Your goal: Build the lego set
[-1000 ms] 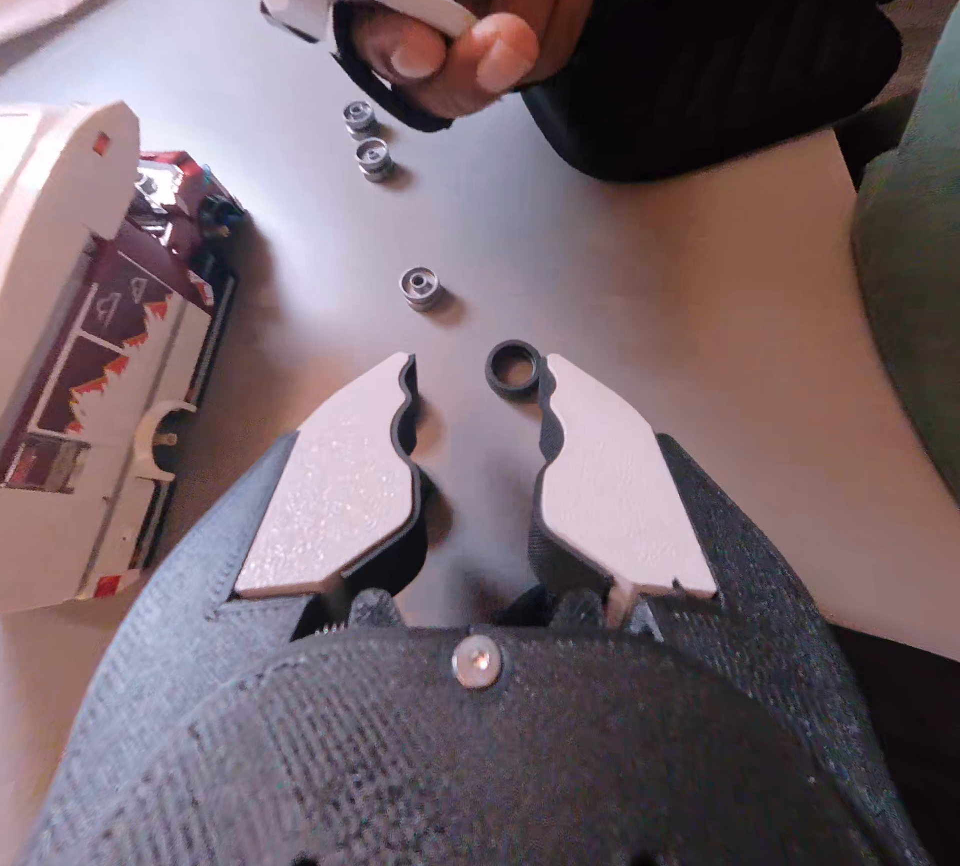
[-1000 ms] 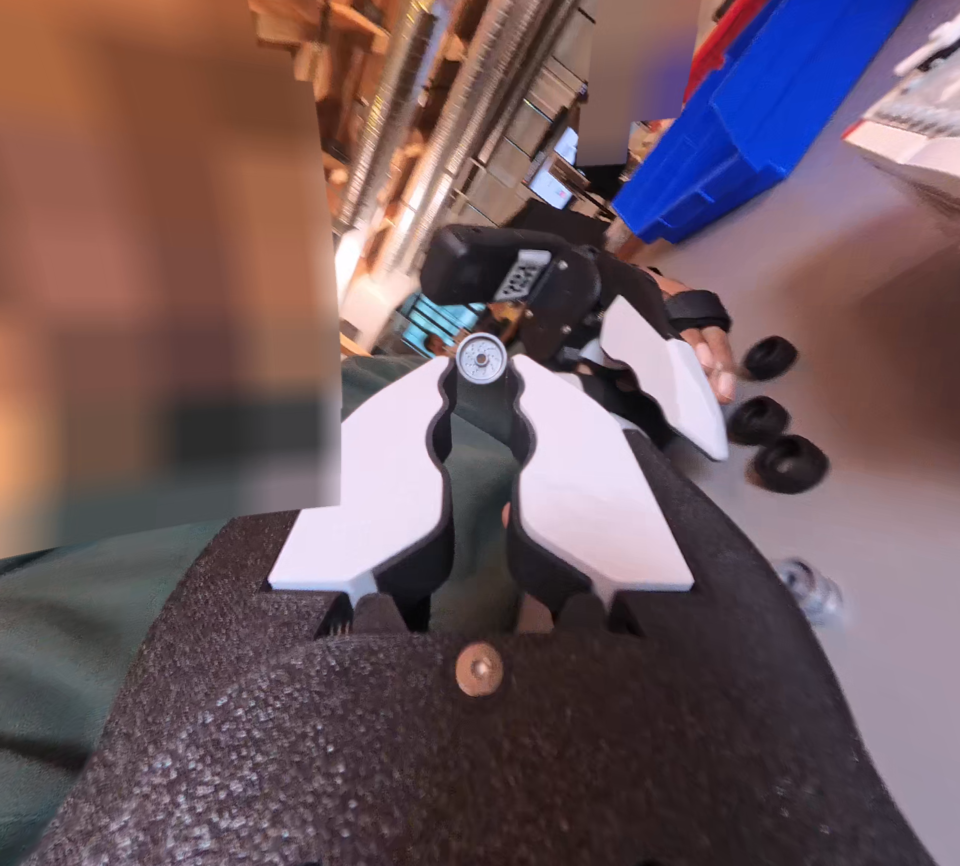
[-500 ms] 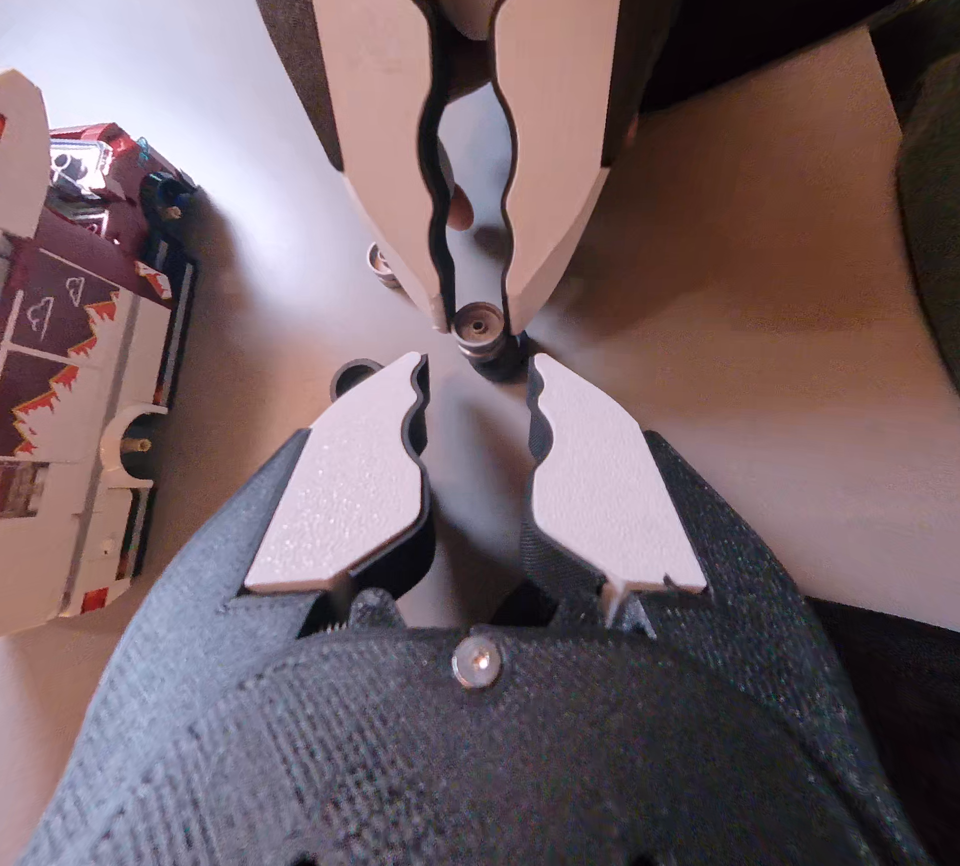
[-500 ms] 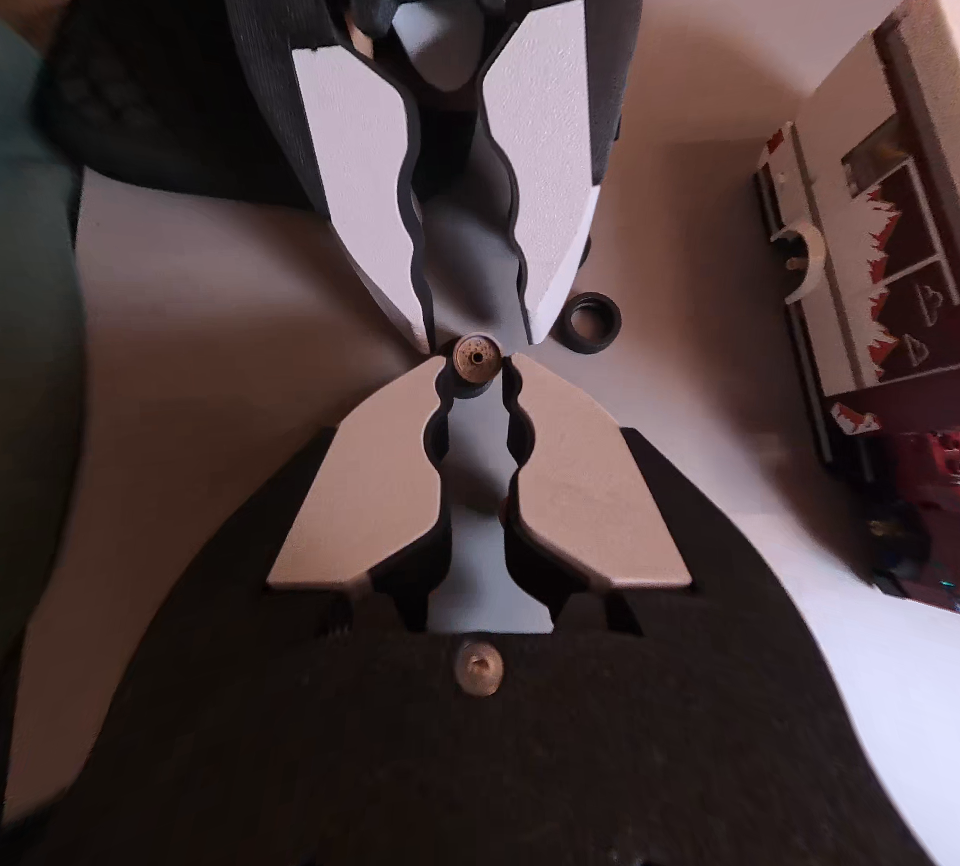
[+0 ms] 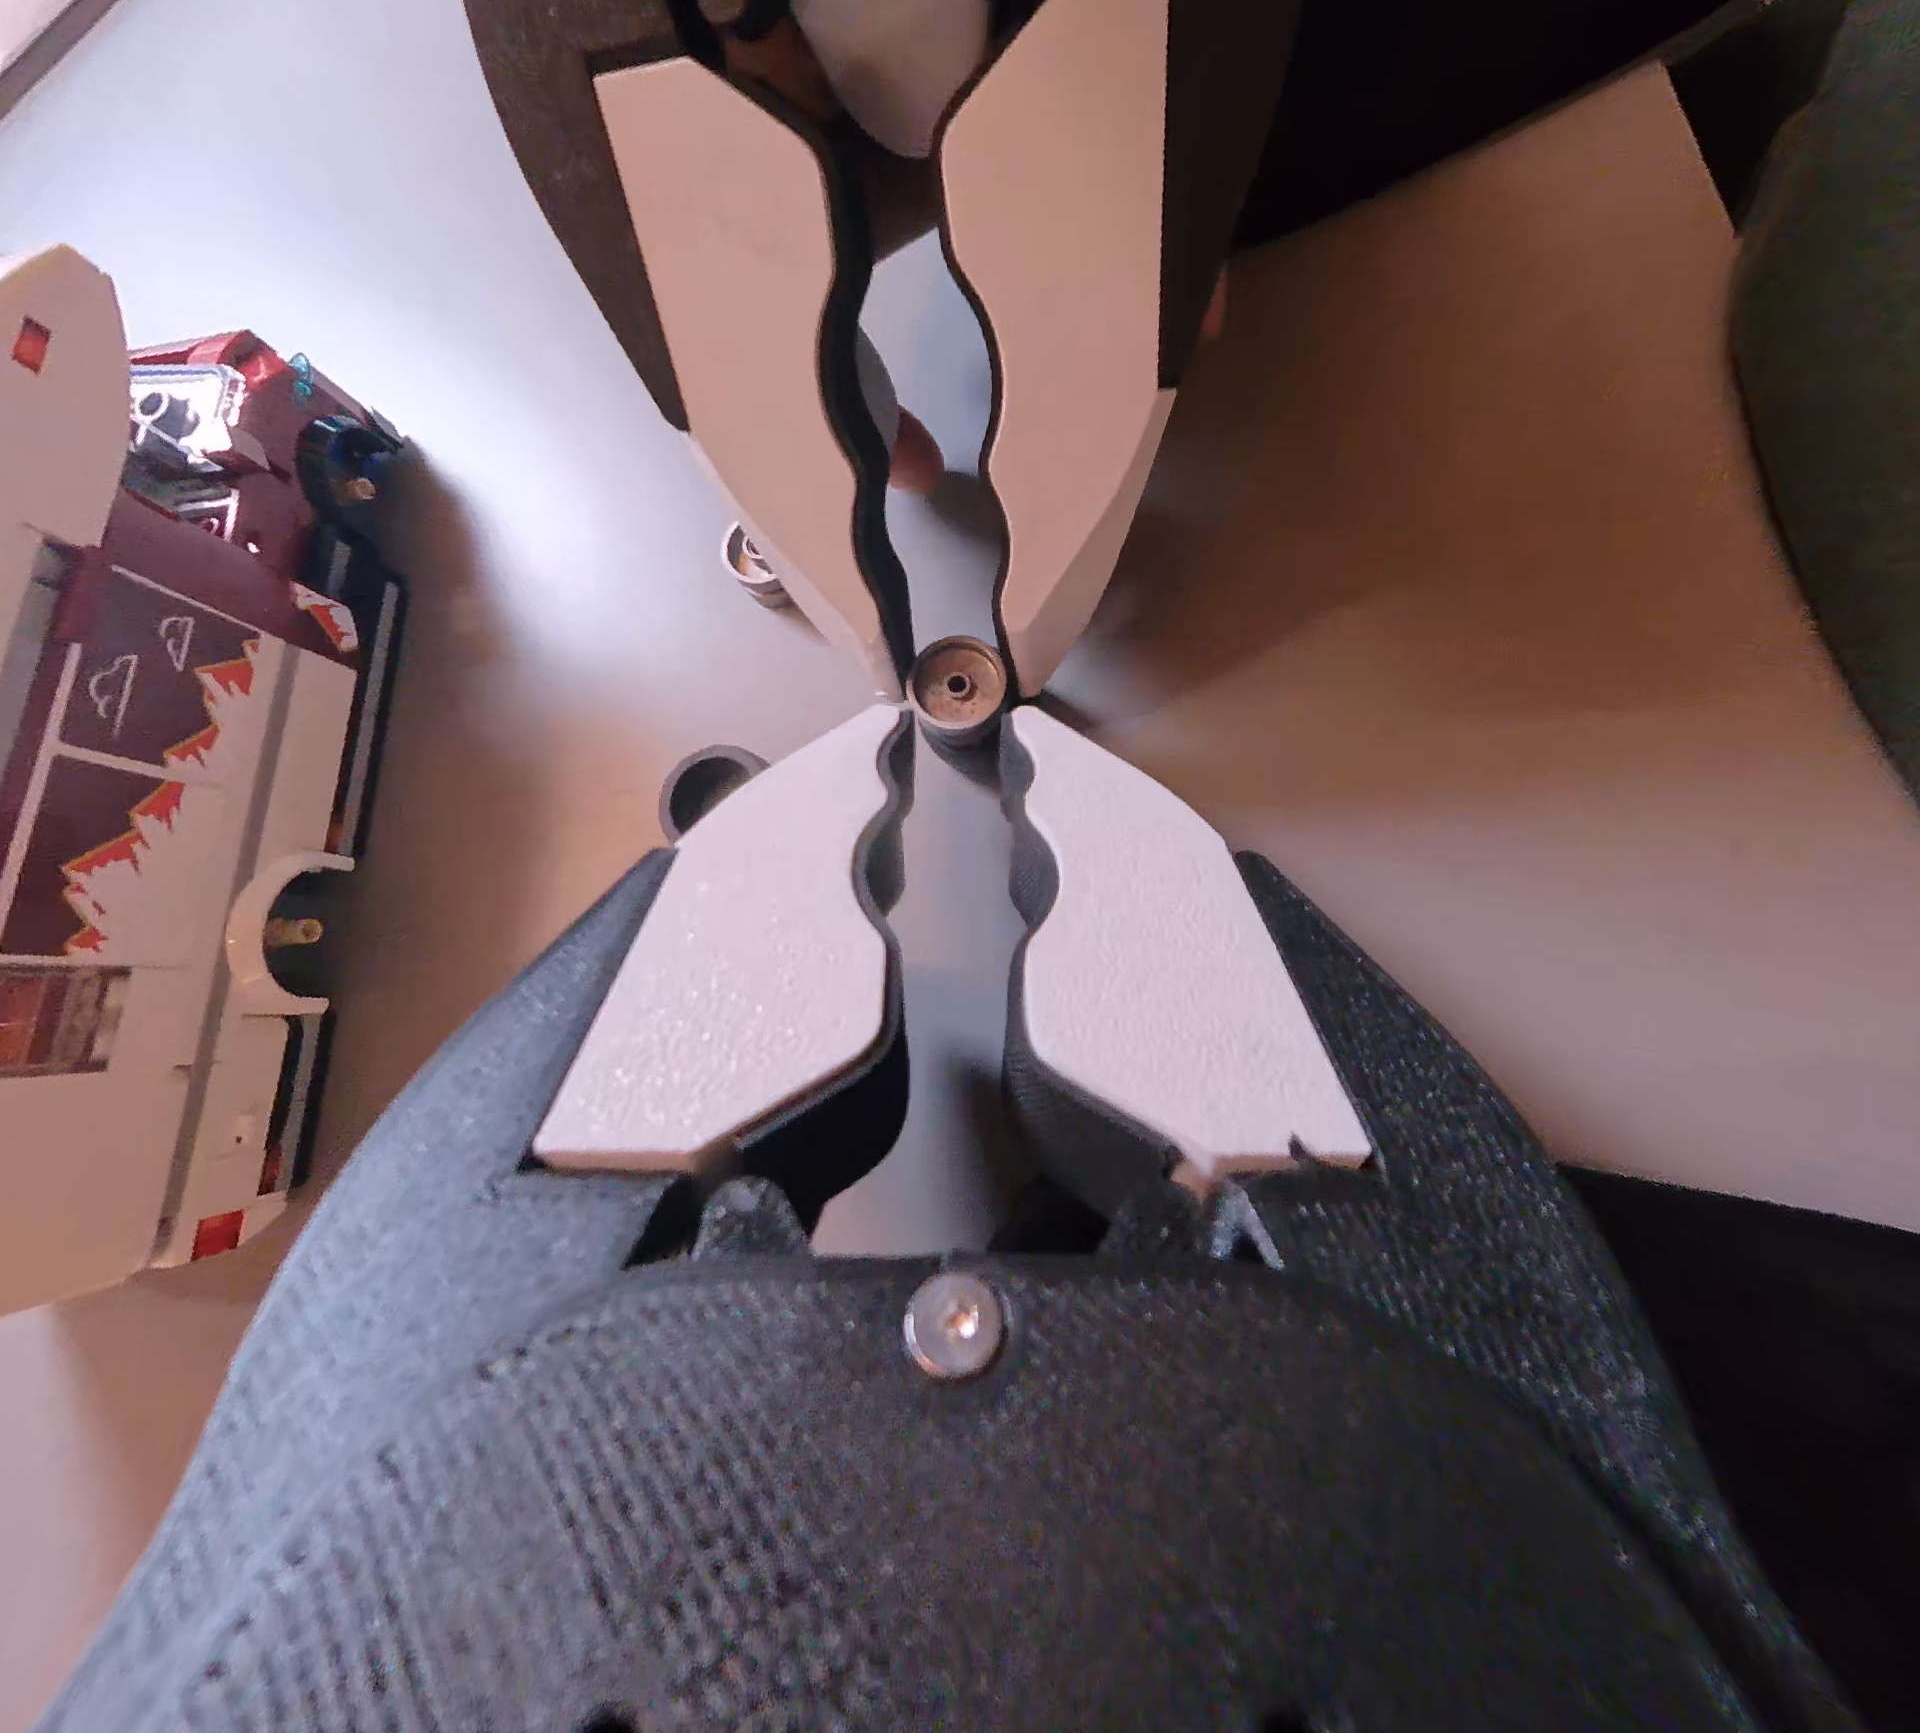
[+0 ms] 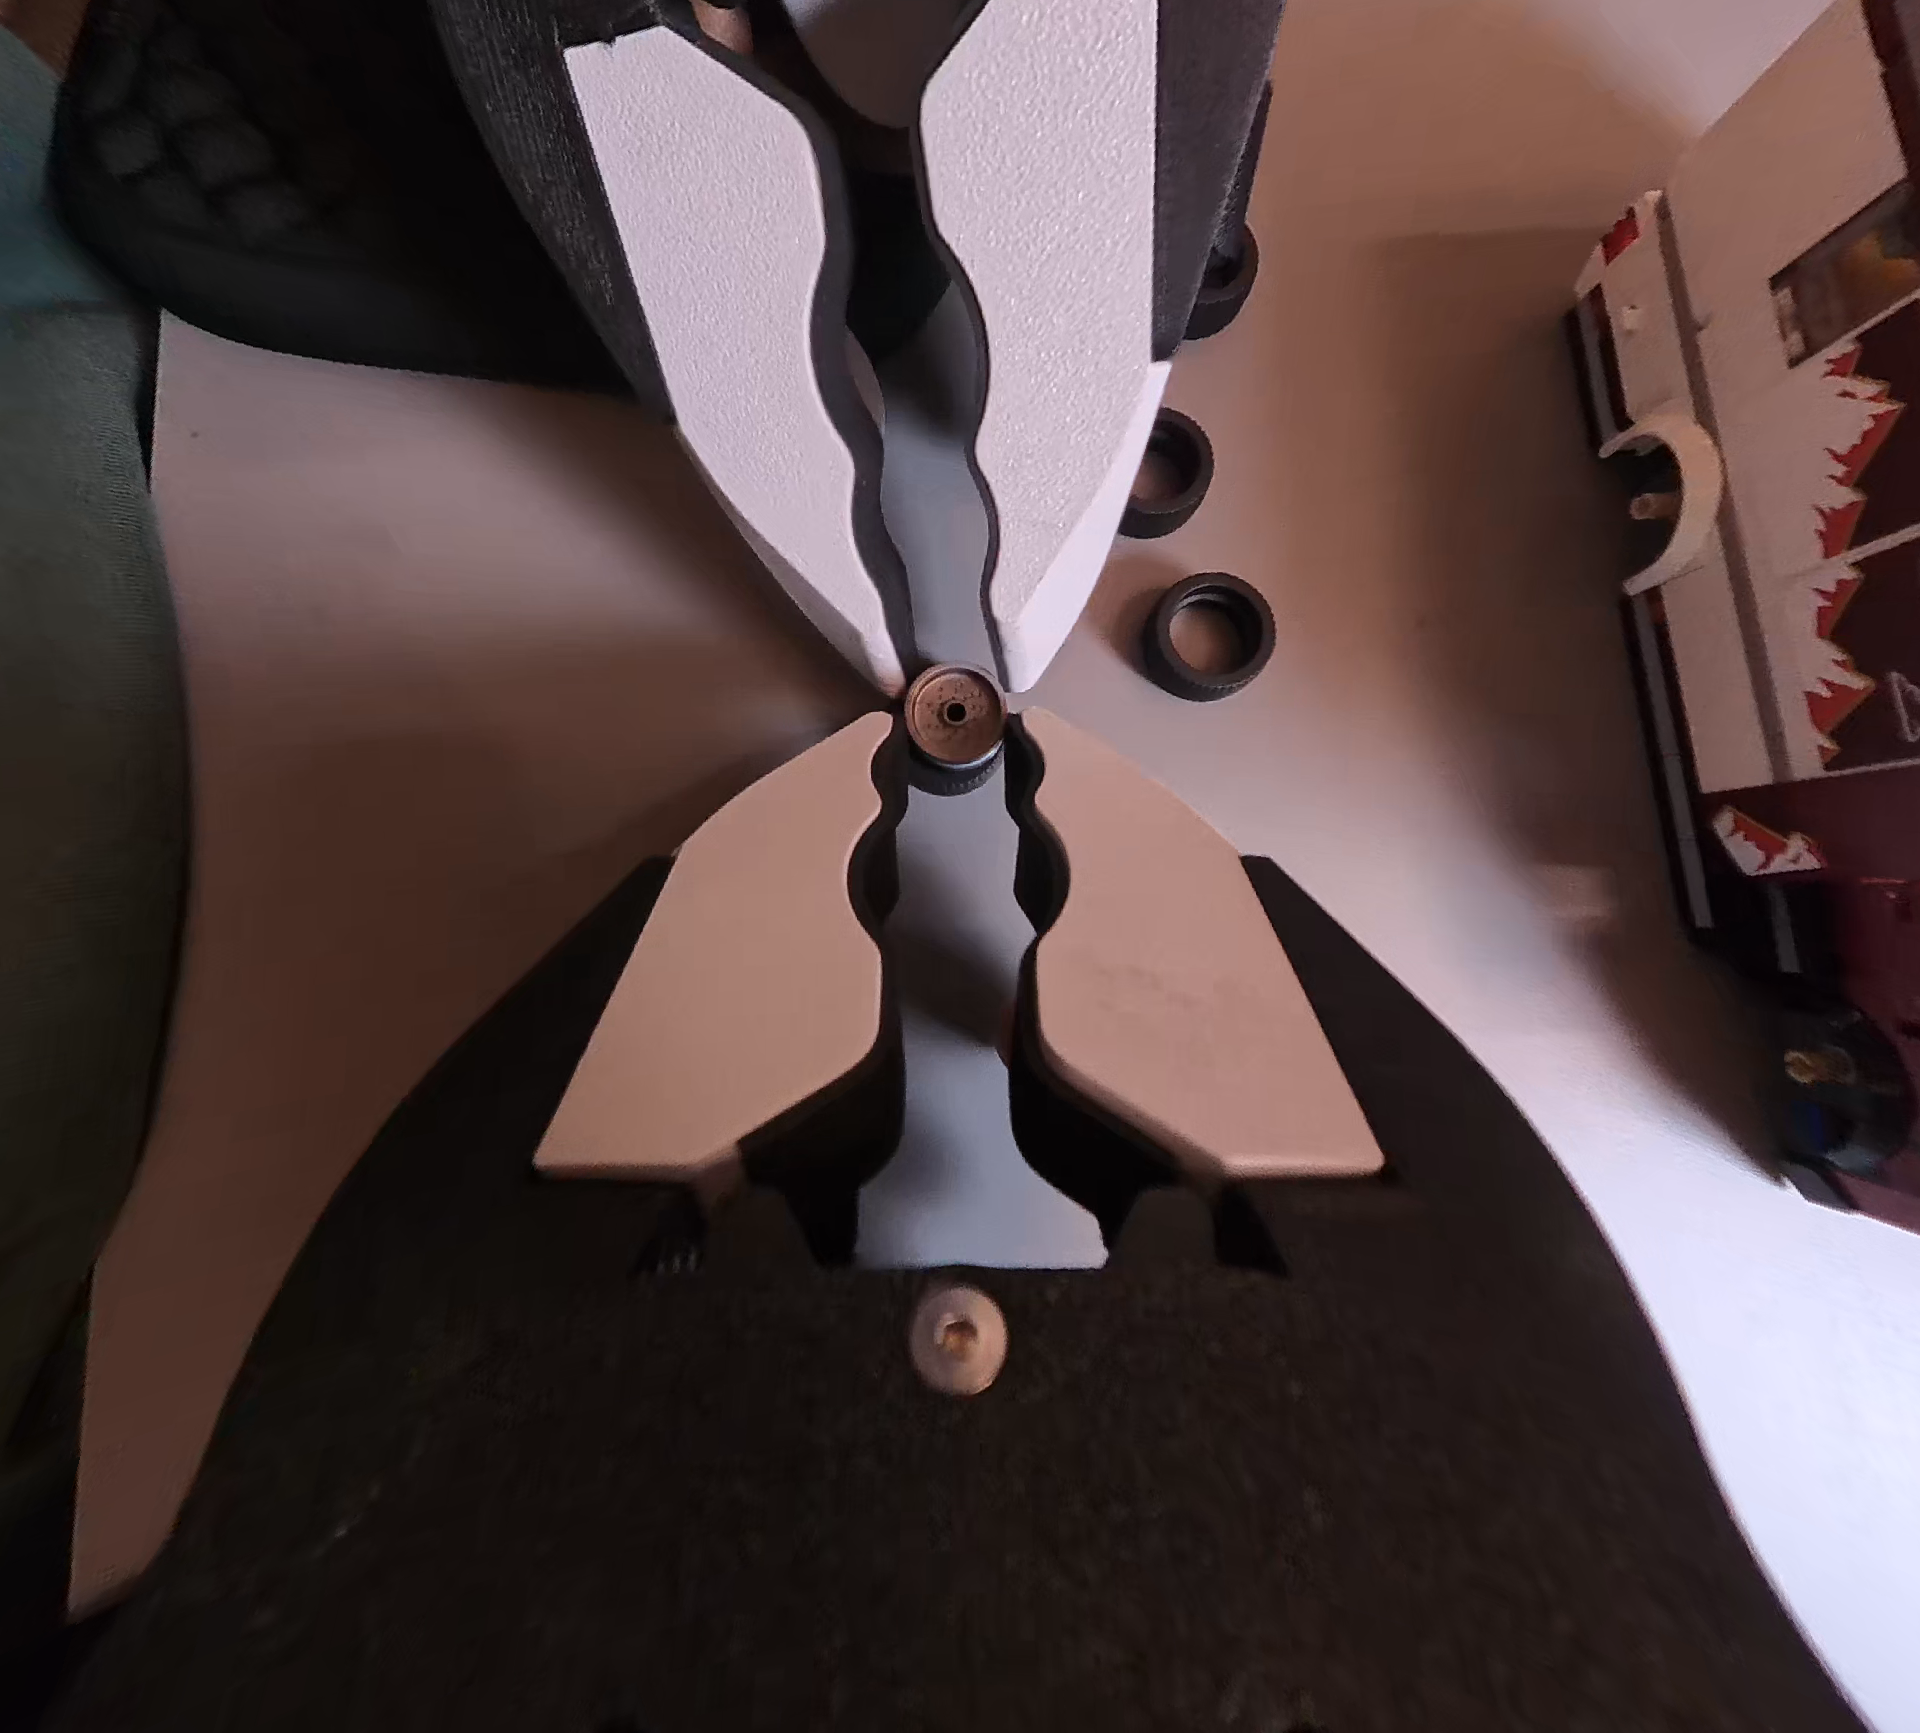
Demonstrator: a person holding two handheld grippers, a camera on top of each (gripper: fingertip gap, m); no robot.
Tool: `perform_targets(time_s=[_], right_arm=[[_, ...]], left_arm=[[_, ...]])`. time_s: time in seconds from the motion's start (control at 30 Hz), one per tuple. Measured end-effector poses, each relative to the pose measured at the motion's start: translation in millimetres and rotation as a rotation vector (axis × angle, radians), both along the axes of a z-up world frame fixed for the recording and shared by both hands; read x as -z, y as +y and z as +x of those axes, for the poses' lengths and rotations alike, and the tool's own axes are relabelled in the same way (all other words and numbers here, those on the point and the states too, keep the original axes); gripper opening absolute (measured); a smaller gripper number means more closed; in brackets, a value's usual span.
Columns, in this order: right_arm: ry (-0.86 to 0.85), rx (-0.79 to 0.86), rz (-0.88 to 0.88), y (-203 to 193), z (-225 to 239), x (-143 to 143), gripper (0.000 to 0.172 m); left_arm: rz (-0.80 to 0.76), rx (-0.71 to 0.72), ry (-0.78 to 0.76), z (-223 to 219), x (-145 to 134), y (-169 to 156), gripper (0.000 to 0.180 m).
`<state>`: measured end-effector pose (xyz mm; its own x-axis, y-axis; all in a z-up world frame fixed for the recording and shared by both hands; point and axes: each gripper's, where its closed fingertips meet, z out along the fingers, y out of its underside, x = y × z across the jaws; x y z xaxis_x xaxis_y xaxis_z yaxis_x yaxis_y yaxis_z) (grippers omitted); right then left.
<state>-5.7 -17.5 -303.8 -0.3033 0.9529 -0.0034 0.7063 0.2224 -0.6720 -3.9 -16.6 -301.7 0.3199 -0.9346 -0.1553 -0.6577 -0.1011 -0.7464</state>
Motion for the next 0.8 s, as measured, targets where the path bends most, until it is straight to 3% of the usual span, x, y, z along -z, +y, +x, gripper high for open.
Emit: perform_targets(time_s=[0.63, 0.73, 0.8], right_arm=[[-0.031, -0.012, -0.043, -2.4, 1.5, 1.5, 0.017], [-0.028, -0.014, -0.029, -2.3, 1.5, 1.6, 0.017], [-0.026, -0.018, -0.023, -2.3, 1.6, 1.6, 0.017]], left_arm=[[-0.055, 0.005, -0.01, 0.1, 0.2, -2.5, 0.014], [-0.032, 0.005, -0.056, 0.9, -7.5, -1.8, 0.022], [-0.038, 0.011, -0.059, 1.9, -7.1, -2.1, 0.016]])
